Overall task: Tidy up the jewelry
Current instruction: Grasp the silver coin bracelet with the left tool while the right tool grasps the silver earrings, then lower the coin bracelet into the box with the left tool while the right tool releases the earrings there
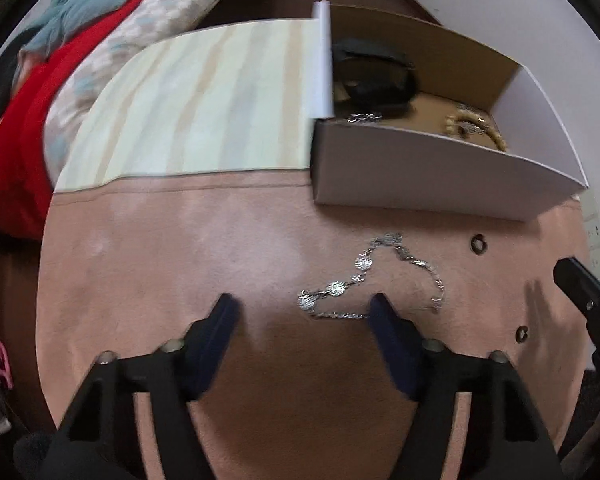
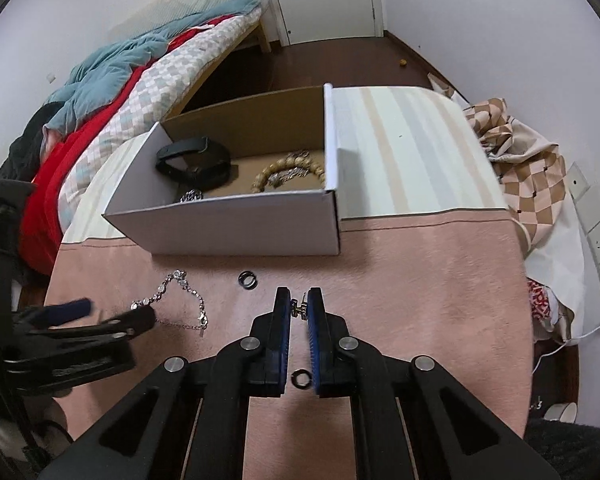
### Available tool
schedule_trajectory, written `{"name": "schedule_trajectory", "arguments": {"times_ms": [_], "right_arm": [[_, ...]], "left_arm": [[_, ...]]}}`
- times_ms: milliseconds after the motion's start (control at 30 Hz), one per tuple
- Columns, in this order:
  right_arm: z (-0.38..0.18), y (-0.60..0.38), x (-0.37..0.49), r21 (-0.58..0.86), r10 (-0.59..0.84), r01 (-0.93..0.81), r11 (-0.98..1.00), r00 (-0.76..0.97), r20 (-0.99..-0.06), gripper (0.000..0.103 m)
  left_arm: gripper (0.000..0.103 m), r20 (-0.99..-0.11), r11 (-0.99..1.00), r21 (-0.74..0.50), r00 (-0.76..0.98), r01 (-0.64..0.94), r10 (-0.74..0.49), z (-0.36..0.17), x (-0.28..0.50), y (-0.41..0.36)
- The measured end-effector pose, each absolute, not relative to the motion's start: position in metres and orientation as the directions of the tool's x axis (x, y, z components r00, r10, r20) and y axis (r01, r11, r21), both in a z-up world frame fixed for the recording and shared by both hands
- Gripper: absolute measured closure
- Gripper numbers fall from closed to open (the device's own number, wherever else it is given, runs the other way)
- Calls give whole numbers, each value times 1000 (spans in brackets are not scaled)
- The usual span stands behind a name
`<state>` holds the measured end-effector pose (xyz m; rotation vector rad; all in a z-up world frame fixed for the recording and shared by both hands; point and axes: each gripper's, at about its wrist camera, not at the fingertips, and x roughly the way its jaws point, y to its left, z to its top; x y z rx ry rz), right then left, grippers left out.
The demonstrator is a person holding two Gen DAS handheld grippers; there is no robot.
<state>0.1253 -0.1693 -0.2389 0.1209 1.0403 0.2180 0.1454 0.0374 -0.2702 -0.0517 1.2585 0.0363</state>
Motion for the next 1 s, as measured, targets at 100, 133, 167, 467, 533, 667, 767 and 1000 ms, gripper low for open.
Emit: {"name": "schedule_trajectory", "arguments": {"times_ms": [100, 133, 167, 467, 533, 667, 767, 1000], "right_arm": [[-238, -175, 125, 206, 230, -104, 973, 489, -841, 94], [-239, -176, 124, 208, 229, -98, 973, 488, -842, 94], [-238, -178, 124, 208, 228, -95, 973, 489, -842, 94], [-214, -190, 118, 251, 257, -84, 964, 524, -812, 94], [-205, -193, 117, 265, 271, -89, 960, 534, -801, 94], [-187, -197, 115, 294, 296, -95, 951, 551, -780, 94], [-173, -197, 116, 321, 323, -105, 941, 553, -768, 94], [-132, -194, 129, 353, 377, -156, 922, 566, -733, 94]], "left_arm": [[94, -943, 999, -28, 333, -26, -18, -268, 144, 29], [94, -944, 999, -45, 328, -21, -36, -269, 144, 28], [94, -944, 997, -67, 326, -25, -55, -268, 144, 28], [95, -921, 980, -189, 358, -62, -155, -241, 120, 48], [95, -911, 977, -204, 377, -66, -165, -230, 115, 53], [95, -889, 968, -243, 416, -69, -194, -198, 112, 57], [95, -869, 962, -268, 444, -54, -217, -175, 108, 55], [95, -807, 948, -317, 519, 24, -283, -106, 125, 47]]}}
